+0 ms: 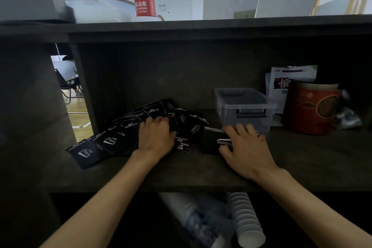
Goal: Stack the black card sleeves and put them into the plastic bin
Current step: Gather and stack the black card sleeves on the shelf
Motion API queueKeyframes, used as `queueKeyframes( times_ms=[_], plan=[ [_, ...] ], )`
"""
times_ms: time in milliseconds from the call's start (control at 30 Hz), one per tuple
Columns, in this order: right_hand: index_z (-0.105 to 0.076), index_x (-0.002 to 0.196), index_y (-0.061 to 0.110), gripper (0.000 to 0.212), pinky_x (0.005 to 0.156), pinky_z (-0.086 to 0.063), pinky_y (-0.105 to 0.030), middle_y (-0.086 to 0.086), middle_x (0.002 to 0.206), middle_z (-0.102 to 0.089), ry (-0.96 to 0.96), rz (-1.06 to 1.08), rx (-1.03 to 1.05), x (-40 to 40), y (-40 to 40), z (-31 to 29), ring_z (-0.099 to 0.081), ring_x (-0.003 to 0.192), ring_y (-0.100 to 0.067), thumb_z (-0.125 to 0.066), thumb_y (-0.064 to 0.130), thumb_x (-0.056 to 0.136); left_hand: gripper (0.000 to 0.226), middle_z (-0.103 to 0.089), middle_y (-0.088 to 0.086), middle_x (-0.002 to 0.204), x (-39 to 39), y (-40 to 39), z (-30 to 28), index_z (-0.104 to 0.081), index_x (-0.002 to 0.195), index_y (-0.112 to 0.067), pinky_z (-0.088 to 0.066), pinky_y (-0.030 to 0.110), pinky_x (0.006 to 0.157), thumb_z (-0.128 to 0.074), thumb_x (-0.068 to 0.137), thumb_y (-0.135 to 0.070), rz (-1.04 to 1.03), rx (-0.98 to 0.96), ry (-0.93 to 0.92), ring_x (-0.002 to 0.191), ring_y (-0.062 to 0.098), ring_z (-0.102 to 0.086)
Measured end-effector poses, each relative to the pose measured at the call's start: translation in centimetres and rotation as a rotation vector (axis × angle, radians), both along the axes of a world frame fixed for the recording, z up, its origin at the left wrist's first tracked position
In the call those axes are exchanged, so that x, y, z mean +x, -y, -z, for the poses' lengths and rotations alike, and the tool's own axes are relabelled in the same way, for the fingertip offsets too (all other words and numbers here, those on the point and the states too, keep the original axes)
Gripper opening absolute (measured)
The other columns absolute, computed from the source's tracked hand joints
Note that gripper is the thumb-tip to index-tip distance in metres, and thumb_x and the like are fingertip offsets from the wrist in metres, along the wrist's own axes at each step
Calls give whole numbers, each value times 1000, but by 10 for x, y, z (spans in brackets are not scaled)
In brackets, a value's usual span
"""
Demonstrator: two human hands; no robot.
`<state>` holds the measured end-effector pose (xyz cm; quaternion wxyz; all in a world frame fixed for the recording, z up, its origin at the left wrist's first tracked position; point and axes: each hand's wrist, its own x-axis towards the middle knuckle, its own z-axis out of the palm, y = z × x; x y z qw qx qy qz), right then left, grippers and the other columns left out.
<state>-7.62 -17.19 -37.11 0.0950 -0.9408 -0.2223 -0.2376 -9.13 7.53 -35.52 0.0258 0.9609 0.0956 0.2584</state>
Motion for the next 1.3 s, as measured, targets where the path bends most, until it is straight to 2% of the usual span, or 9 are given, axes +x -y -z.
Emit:
queueKeyframes(
  times_ms=[167,333,467,600,667,800,967,1133,1300],
  plan=[
    [-39,133,33,50,88,-43,-44,4,120,-47,-3,5,3,1,-1,1,-39,112,-18,-35,56,89,35,-69,7,110,0,-2,5,-59,127,-22,-41,39,96,-59,95,-36,59,28,41,112,26,-56],
    [-39,133,33,56,89,-42,-46,4,120,-47,-19,15,-1,-1,-1,0,-38,112,-19,-27,58,85,15,-63,5,86,-10,-1,6,-61,89,-11,-45,35,60,-48,95,-5,166,14,243,76,27,-63],
    [-38,135,32,56,92,-42,-47,4,122,-47,-33,12,3,-2,-1,-2,-38,114,-19,-29,58,86,17,-61,3,83,-19,-4,-5,-67,87,-8,-48,32,66,-53,97,-11,232,-273,475,71,15,-58],
    [-39,135,32,55,92,-42,-47,5,122,-47,-32,15,8,-2,-2,-2,-38,115,-19,-32,57,87,8,-61,-6,90,-37,-4,-23,-64,91,-23,-48,16,70,-64,92,-16,282,-532,695,78,3,-58],
    [-39,136,32,55,93,-42,-47,5,122,-47,-39,10,12,-3,-1,-2,-38,115,-19,-33,57,88,26,-61,-9,101,-45,-3,-26,-60,102,-29,-48,13,71,-64,90,-7,418,-613,641,87,2,-60],
    [-39,135,31,53,95,-41,-47,6,121,-46,-57,-15,27,-3,1,-4,-37,116,-18,-36,56,88,42,-64,-10,112,-55,3,-26,-60,118,-26,-54,32,88,-59,89,5,682,-734,344,102,12,-63],
    [-36,140,31,56,99,-40,-44,8,122,-45,-125,-71,46,1,7,-6,-36,118,-16,-53,44,88,40,-62,-12,108,-52,11,-15,-68,115,-22,-42,9,89,-57,88,5,643,-379,274,101,-3,-56],
    [-25,146,41,76,106,-34,-45,13,129,-41,-230,-116,51,3,13,-11,-31,125,-14,-55,51,77,38,-57,-4,107,-46,26,-5,-67,123,-15,-48,24,92,-54,92,4,557,-232,346,99,12,-57],
    [-34,138,43,66,98,-41,-43,14,121,-46,-202,-98,46,5,9,-12,-37,117,-12,-38,75,80,38,-62,3,103,-44,63,4,-69,120,-14,-47,33,86,-58,87,3,639,-94,317,93,21,-58]
  ],
)
